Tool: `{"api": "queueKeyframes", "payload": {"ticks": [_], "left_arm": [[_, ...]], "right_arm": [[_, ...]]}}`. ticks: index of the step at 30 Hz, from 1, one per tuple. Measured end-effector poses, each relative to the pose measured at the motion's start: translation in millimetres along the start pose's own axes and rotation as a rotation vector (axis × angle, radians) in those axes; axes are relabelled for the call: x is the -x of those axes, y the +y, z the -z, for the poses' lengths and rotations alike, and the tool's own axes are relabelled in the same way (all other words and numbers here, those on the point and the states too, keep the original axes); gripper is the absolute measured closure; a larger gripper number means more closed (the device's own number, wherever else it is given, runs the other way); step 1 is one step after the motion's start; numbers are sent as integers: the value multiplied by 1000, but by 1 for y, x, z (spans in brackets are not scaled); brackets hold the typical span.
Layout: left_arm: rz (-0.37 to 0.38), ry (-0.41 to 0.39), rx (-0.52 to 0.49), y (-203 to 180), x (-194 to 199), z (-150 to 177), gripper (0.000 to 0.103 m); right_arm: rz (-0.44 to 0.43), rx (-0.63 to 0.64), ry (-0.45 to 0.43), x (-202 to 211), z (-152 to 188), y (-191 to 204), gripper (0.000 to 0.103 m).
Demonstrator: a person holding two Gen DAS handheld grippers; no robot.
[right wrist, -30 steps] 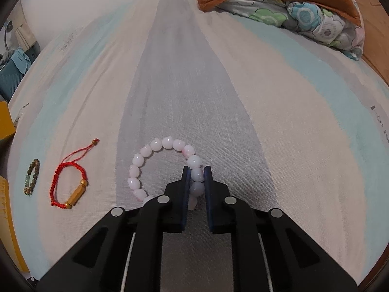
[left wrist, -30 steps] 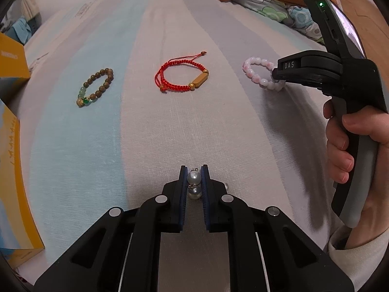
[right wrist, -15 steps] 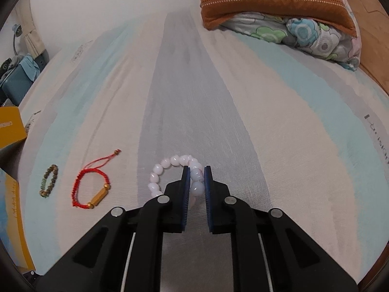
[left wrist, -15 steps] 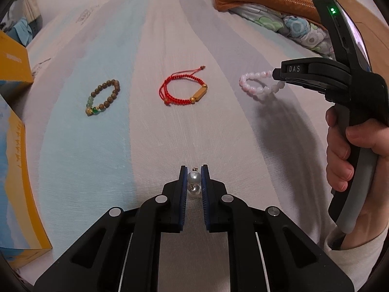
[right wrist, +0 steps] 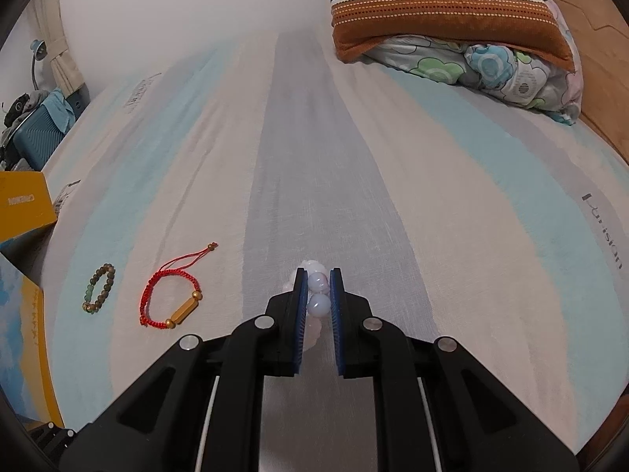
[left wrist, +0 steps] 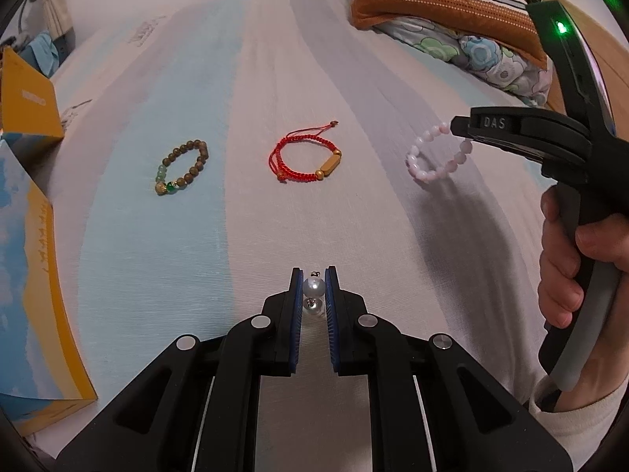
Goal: Organize jewelry
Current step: 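Carry the pearl pendant and white pearl bracelet over the open white box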
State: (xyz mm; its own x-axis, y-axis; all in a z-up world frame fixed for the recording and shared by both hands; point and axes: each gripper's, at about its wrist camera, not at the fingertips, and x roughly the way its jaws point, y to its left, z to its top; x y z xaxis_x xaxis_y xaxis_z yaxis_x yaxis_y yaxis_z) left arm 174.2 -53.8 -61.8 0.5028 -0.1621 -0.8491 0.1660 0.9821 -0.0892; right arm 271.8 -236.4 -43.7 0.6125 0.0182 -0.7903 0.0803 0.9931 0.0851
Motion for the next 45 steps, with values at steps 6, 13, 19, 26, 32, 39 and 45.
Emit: {"api": "queueKeyframes", "payload": {"ticks": [6, 13, 19, 26, 32, 39, 45], "left_arm": [[-6, -14, 10, 2, 8, 0, 93], [-10, -23, 12, 2, 17, -2, 92], [-32, -25, 14, 5, 24, -8, 92], [-69, -32, 19, 13, 36, -14, 92], [-83, -47, 29, 22, 56, -17, 92], [-105, -76, 48, 38, 86, -18, 92], [-119, -101, 60, 51, 111, -17, 92]], "right_arm": [[-1, 7, -10, 13, 2, 0, 92], [3, 27, -24, 32, 6, 6, 92], [5, 51, -24, 42, 12, 15, 92], [-22, 66, -15, 55, 18, 32, 92], [-38, 87, -32, 77, 16, 50, 92], [-57, 104, -46, 99, 12, 67, 92], [-76, 120, -57, 116, 12, 85, 92]]}}
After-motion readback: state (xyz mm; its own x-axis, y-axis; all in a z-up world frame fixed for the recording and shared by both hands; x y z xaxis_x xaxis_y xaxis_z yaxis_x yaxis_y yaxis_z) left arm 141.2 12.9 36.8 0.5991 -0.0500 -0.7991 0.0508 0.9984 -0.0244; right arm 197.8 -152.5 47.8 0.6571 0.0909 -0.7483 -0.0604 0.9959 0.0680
